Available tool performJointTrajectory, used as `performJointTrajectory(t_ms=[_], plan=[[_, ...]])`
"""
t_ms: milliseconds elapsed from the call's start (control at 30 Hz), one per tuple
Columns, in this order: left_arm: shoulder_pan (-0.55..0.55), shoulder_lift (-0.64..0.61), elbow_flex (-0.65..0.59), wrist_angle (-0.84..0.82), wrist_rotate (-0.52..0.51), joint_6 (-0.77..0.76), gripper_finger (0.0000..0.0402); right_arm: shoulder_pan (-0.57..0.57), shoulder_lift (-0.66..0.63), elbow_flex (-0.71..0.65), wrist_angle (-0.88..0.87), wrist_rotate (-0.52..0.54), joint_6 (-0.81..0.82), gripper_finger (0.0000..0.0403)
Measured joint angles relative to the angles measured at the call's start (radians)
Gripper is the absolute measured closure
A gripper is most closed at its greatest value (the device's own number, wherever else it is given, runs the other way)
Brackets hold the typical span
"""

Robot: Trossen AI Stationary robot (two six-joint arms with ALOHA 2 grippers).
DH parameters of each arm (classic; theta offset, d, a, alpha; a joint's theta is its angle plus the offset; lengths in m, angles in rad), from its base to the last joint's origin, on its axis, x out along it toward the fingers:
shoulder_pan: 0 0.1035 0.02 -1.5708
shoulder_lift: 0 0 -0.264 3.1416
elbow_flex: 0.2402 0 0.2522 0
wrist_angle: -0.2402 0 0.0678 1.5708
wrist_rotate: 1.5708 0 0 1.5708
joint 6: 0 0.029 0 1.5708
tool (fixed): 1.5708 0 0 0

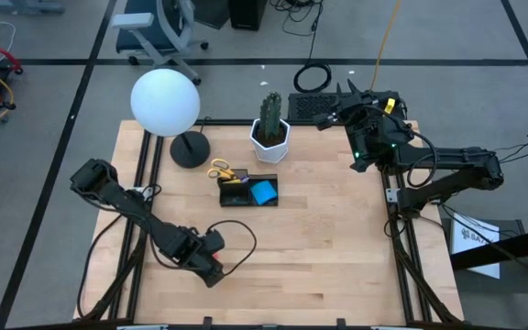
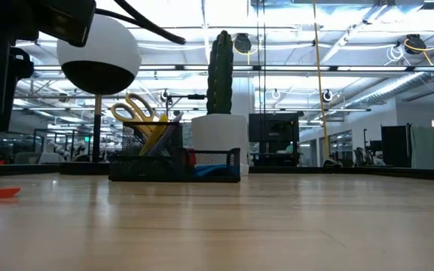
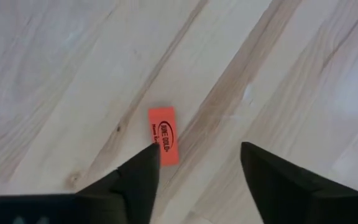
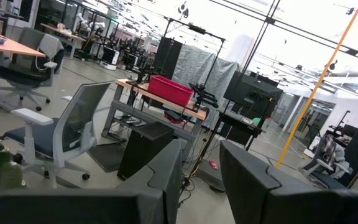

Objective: Pick and place office supplies into organizer
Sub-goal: Put the eraser into the desk organizer

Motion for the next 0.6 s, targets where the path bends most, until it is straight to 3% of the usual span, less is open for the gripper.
performJointTrajectory(t_ms=[300,600], plan=[[0.000,0.000,0.000,0.001,-0.010,0.005,0.0272,0.000,0.000,0.000,0.000,0.000,0.000,0.0303],[0.007,0.000,0.000,0.003,-0.010,0.002,0.0280,0.000,0.000,0.000,0.000,0.000,0.000,0.0303]])
